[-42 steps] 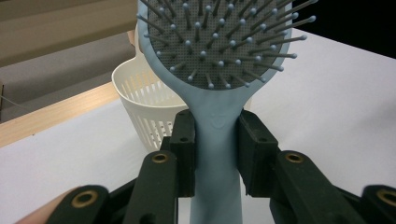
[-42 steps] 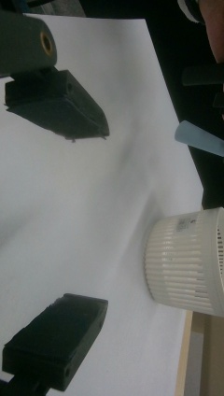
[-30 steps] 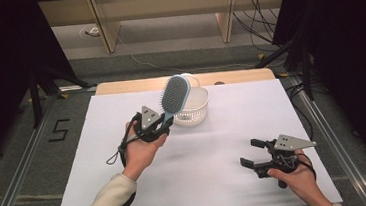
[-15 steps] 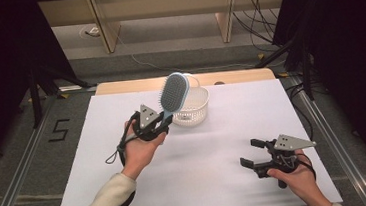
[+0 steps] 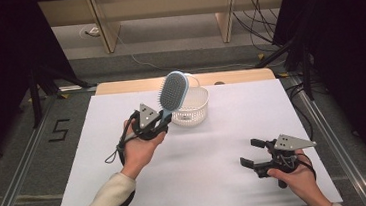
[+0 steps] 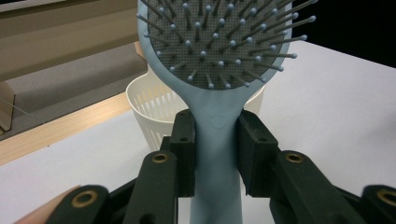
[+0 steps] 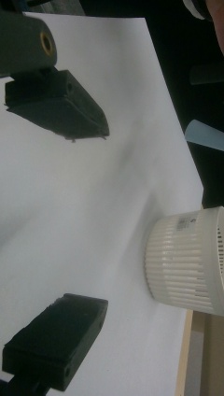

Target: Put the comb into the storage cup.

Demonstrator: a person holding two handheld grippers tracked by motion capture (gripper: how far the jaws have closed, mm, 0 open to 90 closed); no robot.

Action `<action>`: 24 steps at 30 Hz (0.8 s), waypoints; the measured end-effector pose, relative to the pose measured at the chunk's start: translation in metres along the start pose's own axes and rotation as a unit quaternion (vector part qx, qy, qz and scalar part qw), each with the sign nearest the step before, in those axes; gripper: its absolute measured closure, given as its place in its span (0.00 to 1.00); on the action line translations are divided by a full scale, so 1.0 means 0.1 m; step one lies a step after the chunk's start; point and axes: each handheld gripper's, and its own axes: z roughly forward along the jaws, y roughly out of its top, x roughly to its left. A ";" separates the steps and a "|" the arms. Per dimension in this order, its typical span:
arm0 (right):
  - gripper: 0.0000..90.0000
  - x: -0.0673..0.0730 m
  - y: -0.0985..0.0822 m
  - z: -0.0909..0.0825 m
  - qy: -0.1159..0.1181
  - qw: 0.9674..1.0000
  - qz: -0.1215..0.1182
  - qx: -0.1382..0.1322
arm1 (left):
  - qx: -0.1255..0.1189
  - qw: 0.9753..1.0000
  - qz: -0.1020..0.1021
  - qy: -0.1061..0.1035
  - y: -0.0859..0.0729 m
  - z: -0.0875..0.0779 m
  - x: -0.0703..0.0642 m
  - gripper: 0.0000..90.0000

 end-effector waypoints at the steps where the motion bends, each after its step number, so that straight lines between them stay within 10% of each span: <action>1: 0.17 0.00 0.00 0.00 0.000 1.000 -0.001 0.000 | 0.000 1.000 0.000 0.000 0.00 0.00 0.00 0.77; 24: 0.17 0.00 0.00 0.00 -0.004 1.000 0.002 0.000 | -0.007 1.000 -0.003 -0.004 0.07 0.04 -0.02 0.77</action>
